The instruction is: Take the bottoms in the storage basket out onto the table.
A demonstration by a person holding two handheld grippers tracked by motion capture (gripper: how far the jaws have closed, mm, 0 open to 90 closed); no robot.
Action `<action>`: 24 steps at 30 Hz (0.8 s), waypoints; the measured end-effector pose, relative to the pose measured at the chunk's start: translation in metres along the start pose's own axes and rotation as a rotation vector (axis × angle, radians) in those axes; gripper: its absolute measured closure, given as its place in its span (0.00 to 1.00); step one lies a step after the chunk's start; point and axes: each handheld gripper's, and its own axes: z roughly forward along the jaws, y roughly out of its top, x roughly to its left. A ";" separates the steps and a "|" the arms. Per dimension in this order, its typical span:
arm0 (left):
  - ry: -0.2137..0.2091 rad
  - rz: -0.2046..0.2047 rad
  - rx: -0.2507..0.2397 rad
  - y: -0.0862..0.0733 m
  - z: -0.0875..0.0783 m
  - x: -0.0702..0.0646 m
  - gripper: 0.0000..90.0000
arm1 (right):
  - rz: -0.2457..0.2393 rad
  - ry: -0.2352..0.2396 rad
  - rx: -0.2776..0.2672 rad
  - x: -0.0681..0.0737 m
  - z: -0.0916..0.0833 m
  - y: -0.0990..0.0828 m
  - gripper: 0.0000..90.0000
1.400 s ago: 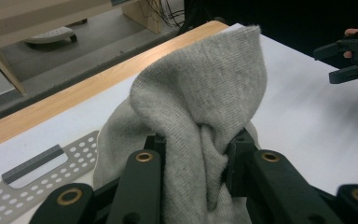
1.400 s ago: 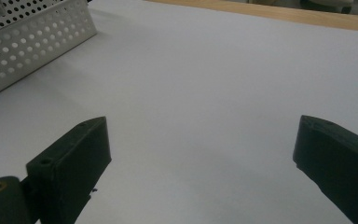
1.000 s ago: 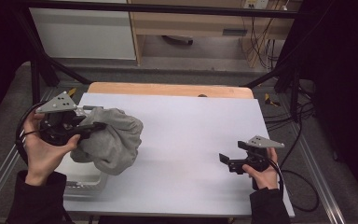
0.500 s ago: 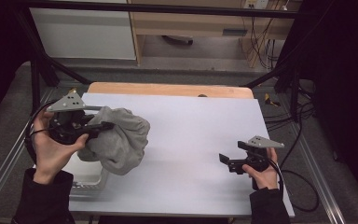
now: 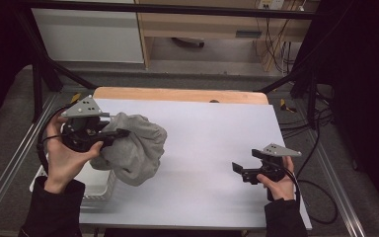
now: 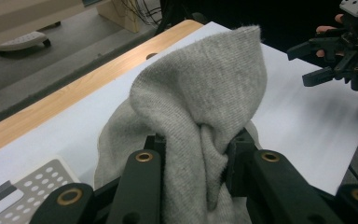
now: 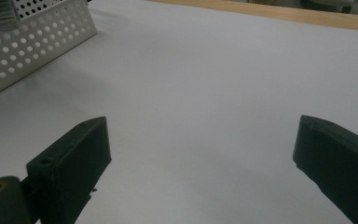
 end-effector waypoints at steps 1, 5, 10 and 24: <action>0.000 0.002 0.000 0.001 0.001 -0.001 0.80 | 0.001 0.000 0.001 0.000 0.000 0.000 0.05; -0.005 0.007 0.003 0.003 0.004 -0.003 0.80 | -0.002 0.000 0.005 0.000 0.000 0.000 0.05; -0.013 0.008 0.001 0.005 0.008 -0.005 0.80 | -0.002 0.000 0.005 0.000 0.000 0.000 0.05; -0.031 0.024 0.002 0.011 0.018 -0.013 0.80 | 0.000 0.000 0.005 0.000 0.000 0.000 0.05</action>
